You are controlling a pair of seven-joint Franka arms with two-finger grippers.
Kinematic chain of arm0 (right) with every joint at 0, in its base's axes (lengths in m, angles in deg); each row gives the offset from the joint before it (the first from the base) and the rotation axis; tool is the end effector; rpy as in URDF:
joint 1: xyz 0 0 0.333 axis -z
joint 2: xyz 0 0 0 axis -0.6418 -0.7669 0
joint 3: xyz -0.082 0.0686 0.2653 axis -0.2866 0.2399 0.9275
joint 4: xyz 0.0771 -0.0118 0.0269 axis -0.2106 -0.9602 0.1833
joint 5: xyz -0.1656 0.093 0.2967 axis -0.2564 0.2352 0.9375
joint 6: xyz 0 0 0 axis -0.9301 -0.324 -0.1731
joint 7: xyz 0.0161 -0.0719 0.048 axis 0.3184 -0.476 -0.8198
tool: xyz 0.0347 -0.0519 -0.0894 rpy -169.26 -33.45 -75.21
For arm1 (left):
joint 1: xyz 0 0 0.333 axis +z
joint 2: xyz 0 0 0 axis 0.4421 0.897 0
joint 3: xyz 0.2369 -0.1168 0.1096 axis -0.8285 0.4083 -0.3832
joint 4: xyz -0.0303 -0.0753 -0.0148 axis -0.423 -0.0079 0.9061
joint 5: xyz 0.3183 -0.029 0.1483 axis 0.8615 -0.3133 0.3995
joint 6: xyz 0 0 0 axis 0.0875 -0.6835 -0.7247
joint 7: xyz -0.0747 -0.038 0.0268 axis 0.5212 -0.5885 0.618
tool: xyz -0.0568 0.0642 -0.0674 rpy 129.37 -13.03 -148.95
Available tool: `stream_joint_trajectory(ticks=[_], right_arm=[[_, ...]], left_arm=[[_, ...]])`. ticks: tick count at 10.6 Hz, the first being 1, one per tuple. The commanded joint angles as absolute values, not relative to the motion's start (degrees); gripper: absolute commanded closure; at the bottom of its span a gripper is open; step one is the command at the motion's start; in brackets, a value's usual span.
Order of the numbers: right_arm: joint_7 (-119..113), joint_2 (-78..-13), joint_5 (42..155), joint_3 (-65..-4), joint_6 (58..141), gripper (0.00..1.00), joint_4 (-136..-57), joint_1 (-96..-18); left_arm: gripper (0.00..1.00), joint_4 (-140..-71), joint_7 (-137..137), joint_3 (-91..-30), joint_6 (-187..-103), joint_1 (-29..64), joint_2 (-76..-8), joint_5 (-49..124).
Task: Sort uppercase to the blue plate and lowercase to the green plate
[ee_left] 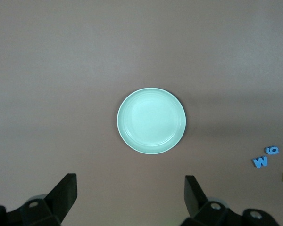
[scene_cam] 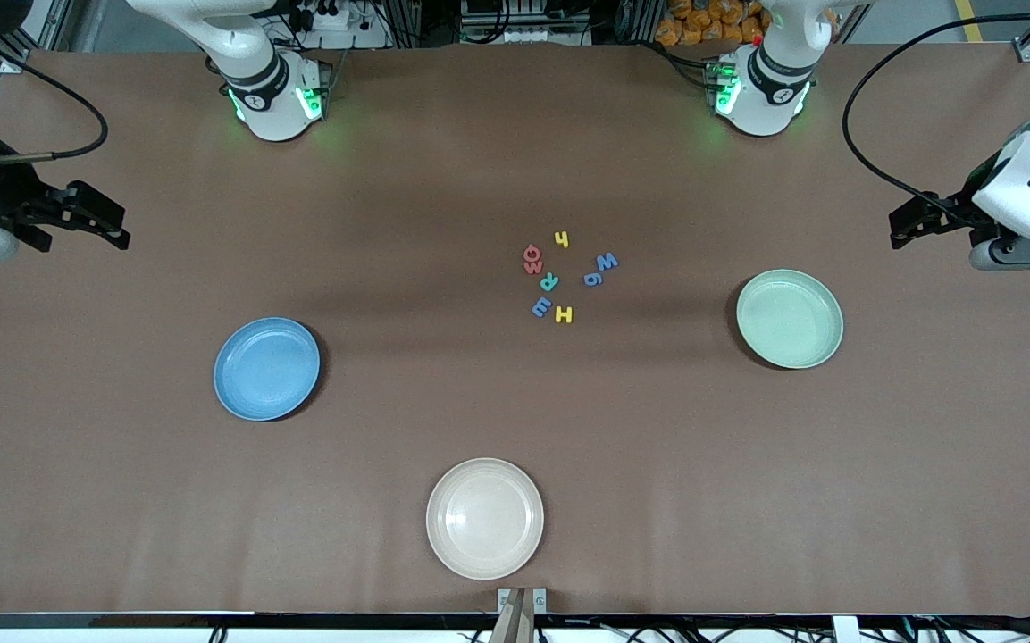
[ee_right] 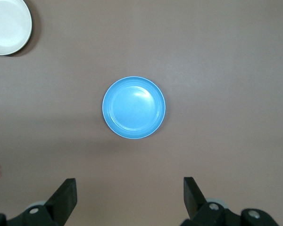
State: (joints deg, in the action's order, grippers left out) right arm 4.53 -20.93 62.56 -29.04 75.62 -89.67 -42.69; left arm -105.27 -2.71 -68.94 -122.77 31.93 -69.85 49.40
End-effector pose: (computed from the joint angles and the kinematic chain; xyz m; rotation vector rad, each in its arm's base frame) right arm 0.5095 0.0292 0.5924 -3.1245 -0.0104 -0.0244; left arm 0.5026 -0.0330 0.5489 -3.0806 0.0273 0.0646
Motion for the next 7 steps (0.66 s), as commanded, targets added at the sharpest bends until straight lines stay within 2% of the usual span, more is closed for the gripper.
stream_joint_trajectory(ticks=[1,7], right_arm=[[4.30,-20.89,62.06,-29.63,75.76,0.00,-89.74,-43.44],[4.92,-21.07,62.15,-29.36,75.59,0.00,-90.00,-44.41]], left_arm=[[0.00,-103.75,-2.63,-68.87,-121.48,31.78,-69.22,49.94],[0.00,-104.63,-2.54,-68.61,-120.96,31.95,-69.40,48.02]])
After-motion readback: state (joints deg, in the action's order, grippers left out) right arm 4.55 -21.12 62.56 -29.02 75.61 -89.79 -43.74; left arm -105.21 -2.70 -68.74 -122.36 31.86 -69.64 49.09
